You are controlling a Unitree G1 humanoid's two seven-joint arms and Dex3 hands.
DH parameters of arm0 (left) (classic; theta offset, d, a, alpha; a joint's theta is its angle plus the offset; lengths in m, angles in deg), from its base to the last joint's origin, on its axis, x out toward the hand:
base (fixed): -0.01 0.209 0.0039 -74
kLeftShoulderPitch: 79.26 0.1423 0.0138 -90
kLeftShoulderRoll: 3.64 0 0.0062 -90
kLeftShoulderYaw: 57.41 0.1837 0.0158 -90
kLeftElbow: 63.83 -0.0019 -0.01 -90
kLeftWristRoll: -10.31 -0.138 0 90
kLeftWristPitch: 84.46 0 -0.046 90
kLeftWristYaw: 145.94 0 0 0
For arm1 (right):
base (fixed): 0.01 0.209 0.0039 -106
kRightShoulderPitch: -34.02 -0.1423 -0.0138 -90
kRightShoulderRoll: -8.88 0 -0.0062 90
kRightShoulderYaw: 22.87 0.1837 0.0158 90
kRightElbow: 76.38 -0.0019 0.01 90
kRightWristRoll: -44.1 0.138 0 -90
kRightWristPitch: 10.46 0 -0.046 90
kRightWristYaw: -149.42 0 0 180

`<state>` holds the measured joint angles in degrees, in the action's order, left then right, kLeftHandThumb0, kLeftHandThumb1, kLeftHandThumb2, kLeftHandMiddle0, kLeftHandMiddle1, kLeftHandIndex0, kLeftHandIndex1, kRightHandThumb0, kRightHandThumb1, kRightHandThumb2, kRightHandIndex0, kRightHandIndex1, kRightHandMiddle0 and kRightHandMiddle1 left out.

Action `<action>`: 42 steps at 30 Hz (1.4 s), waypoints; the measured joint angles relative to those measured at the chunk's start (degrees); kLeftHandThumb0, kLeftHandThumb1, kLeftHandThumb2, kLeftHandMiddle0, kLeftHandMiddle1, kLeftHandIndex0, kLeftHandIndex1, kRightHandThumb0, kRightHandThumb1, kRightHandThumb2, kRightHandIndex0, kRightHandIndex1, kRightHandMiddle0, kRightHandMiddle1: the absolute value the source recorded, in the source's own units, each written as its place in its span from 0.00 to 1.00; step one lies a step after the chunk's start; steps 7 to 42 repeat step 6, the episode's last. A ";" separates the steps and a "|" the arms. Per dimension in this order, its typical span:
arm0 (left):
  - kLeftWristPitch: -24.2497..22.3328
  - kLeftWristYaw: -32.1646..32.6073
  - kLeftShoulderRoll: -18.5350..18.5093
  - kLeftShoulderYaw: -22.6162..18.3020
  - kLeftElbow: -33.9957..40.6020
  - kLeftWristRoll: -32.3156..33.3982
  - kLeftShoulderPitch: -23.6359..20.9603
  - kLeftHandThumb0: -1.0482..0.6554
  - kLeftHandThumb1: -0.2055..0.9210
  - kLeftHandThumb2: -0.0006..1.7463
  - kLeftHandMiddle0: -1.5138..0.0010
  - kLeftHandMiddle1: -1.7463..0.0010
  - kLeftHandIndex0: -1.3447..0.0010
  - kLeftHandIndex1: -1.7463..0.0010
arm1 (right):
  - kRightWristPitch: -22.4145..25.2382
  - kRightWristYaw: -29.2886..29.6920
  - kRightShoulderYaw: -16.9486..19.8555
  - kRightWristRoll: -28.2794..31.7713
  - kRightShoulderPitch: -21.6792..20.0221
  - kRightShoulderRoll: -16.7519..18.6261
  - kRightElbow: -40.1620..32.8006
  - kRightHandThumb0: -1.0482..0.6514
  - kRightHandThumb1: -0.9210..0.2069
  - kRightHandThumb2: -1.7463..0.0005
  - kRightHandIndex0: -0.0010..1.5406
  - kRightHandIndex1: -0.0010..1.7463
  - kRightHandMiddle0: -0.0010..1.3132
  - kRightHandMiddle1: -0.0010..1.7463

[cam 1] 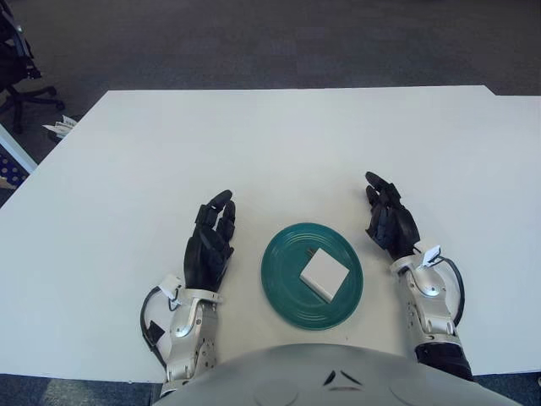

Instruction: Put the charger into the plate.

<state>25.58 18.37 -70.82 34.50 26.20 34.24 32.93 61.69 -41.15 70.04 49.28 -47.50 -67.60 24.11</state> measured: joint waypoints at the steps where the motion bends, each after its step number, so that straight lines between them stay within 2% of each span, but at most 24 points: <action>1: -0.22 -0.01 -0.03 -0.04 0.06 -0.01 0.05 0.00 1.00 0.59 0.84 1.00 0.98 0.54 | -0.21 0.25 -0.02 0.00 0.08 0.18 0.14 0.05 0.00 0.43 0.14 0.00 0.00 0.32; 6: -0.77 -0.01 -0.03 -0.33 0.15 -0.32 0.02 0.00 1.00 0.59 0.84 1.00 1.00 0.57 | -1.12 1.19 -0.14 -0.01 0.42 0.79 0.31 0.06 0.00 0.43 0.15 0.00 0.00 0.33; 42: -0.77 -0.01 -0.03 -0.33 0.15 -0.32 0.02 0.00 1.00 0.59 0.84 1.00 1.00 0.57 | -1.12 1.19 -0.14 -0.01 0.42 0.79 0.31 0.06 0.00 0.43 0.15 0.00 0.00 0.33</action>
